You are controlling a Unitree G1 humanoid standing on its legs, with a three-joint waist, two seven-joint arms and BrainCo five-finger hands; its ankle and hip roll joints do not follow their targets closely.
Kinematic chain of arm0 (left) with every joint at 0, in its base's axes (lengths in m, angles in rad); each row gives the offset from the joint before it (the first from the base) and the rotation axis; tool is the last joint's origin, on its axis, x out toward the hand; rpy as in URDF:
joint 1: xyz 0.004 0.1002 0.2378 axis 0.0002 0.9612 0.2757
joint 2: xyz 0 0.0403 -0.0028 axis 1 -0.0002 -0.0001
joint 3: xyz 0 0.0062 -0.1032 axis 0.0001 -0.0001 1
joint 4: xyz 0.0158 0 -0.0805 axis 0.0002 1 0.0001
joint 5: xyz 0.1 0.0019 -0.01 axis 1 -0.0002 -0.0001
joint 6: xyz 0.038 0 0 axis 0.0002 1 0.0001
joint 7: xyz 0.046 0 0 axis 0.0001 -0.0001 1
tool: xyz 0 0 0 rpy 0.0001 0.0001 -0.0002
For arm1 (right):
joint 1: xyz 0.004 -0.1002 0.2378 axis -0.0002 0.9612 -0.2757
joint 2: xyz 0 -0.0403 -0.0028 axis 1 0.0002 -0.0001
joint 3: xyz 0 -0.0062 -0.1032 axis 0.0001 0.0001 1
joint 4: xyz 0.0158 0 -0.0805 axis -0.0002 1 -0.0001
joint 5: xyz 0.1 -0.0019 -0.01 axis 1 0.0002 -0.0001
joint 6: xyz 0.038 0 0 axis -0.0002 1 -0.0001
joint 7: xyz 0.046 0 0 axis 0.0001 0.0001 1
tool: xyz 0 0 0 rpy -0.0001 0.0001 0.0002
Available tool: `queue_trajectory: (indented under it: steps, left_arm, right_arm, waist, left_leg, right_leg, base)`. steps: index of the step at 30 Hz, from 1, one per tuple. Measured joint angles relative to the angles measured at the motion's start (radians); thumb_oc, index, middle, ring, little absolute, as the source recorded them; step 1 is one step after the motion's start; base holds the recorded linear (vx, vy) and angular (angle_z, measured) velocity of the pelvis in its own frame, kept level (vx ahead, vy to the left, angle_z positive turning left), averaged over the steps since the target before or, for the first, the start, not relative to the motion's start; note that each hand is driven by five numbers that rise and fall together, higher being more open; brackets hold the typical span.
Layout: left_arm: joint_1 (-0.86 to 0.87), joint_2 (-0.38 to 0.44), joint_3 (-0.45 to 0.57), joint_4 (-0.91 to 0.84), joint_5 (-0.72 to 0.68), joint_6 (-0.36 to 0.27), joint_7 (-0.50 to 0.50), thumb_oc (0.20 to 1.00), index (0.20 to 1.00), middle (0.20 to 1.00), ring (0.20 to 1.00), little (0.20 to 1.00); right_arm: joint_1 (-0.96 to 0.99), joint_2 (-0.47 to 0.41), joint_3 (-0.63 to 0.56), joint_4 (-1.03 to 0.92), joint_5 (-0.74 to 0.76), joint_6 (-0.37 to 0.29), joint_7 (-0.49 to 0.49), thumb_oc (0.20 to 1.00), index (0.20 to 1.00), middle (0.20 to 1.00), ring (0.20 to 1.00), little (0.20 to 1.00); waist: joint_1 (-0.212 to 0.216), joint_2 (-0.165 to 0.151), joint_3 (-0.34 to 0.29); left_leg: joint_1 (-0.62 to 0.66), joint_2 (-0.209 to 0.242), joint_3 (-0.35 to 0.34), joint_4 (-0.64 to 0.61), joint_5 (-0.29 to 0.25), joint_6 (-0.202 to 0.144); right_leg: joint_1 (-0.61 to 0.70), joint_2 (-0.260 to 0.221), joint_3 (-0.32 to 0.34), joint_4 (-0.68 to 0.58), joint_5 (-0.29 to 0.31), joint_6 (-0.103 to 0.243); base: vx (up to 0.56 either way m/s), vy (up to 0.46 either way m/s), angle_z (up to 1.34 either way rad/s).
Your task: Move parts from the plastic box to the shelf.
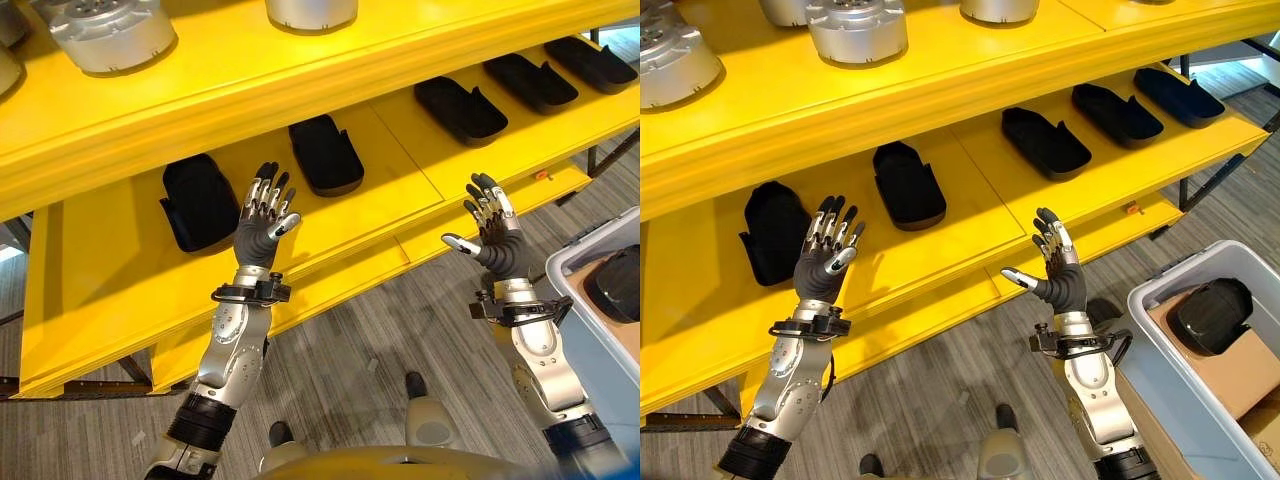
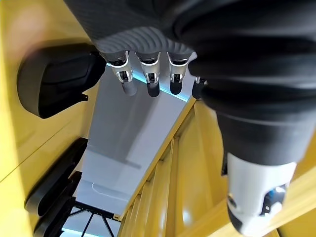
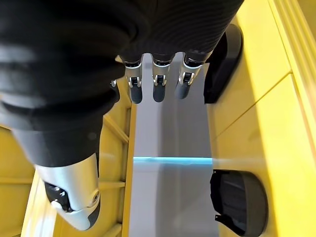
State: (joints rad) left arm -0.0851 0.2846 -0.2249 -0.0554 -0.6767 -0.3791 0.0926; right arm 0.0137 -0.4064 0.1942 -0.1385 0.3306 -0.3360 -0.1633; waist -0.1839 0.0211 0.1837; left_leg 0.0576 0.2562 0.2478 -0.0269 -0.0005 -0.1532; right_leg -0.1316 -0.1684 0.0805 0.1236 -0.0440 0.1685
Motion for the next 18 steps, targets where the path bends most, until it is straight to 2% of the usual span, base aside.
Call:
queue_trajectory:
  steps: [7, 18]
  left_arm:
    - [-0.043, -0.003, 0.069, 0.099, 0.006, -0.026, 0.087, 1.0, 1.0, 1.0, 1.0, 1.0]
    - [-0.109, -0.012, 0.087, 0.187, 0.068, -0.052, 0.199, 1.0, 1.0, 1.0, 1.0, 1.0]
  right_arm:
    - [-0.004, 0.0, 0.014, 0.0, 0.001, 0.0, 0.0, 1.0, 1.0, 1.0, 1.0, 1.0]
    - [-0.012, -0.004, 0.034, 0.0, 0.003, 0.0, -0.001, 1.0, 1.0, 1.0, 1.0, 1.0]
  waist:
    - [-0.021, -0.004, -0.003]
    - [-0.041, -0.01, 0.001]
  left_leg:
    - [0.009, 0.007, 0.051, -0.008, 0.0, 0.0]
    - [-0.006, 0.011, 0.102, -0.008, 0.0, 0.0]
  right_leg:
    - [-0.04, 0.021, 0.048, 0.013, 0.005, -0.002]
    - [-0.102, 0.039, 0.096, 0.036, 0.006, -0.002]
  base:
    - [-0.02, 0.005, -0.21]
    - [-0.02, 0.001, -0.12]
